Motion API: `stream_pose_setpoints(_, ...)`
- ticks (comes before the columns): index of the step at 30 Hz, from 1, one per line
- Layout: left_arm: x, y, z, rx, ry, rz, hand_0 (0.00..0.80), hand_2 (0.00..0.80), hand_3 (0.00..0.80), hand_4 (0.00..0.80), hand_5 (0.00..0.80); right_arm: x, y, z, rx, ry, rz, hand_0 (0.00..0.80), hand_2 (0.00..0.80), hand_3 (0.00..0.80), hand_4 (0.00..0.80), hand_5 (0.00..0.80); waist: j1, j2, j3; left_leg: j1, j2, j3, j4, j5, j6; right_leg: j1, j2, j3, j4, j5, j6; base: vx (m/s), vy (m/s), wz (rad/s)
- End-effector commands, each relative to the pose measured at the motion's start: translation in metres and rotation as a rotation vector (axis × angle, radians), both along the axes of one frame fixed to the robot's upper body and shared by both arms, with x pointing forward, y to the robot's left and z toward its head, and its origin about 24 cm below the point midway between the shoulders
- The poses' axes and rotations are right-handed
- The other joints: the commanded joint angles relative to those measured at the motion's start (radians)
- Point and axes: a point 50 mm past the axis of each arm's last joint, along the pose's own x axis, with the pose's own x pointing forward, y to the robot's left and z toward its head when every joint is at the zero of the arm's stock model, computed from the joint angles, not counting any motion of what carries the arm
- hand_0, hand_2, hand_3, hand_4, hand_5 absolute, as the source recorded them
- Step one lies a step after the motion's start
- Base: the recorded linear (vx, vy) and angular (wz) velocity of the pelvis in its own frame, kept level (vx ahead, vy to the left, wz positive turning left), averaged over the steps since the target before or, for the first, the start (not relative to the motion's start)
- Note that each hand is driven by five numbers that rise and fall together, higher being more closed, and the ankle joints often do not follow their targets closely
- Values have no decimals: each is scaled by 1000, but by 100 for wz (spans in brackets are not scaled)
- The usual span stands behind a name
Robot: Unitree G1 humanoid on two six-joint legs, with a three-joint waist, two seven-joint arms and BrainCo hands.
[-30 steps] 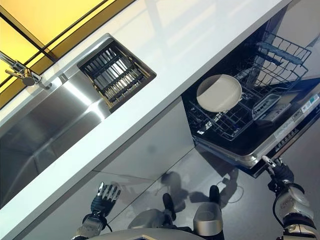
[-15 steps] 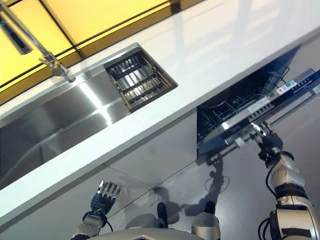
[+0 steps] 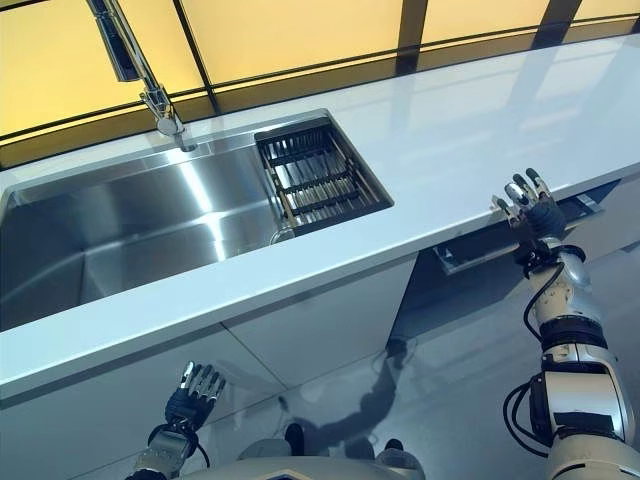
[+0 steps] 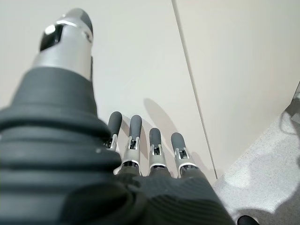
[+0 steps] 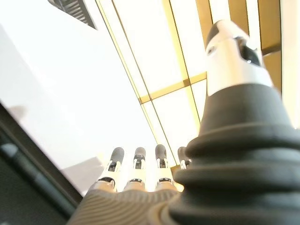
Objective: Take plates into dishwasher
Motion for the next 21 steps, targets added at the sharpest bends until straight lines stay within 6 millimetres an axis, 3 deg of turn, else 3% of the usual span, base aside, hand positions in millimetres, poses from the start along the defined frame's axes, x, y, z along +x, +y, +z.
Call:
stream_pose_setpoints(1,48,25,30,120,-150,-29,0,0,0,0,0,5,-3,17,-45,-82,-18,0,0,0,0,0,33,-25,-13,44,-51,66,4,-86,28,8,17,52,98,-85,-10,10,4,-5)
stream_pose_setpoints(4,47,27,29,116,-151,-14,0,0,0,0,0,-4,-9,-3,-151,34,-83,0,0,0,0,0,29,-31,-14,45,-50,68,4,-88,28,10,18,56,93,-81,-8,5,10,-3)
stream_pose_setpoints(9,44,23,26,109,-148,20,0,0,0,0,0,-32,-9,-57,-449,302,-182,0,0,0,0,0,21,-40,-13,44,-47,71,4,-87,33,10,19,67,88,-75,-5,4,13,0)
stream_pose_setpoints(12,43,18,25,106,-143,23,0,0,0,0,0,-56,-2,-89,-777,437,-262,0,0,0,0,0,23,-42,-12,41,-47,69,4,-85,36,9,16,70,85,-67,0,7,30,3)
stream_pose_setpoints(14,44,13,24,103,-142,17,0,0,0,0,0,-68,9,-106,-897,489,-277,0,0,0,0,0,25,-42,-11,38,-49,65,4,-84,40,6,16,72,85,-64,2,-2,16,1)
stream_pose_setpoints(21,39,1,16,93,-109,-30,0,0,0,0,0,-104,65,-172,-896,680,11,0,0,0,0,0,31,-47,-13,29,-57,48,4,-82,52,4,8,68,87,-47,10,4,14,0)
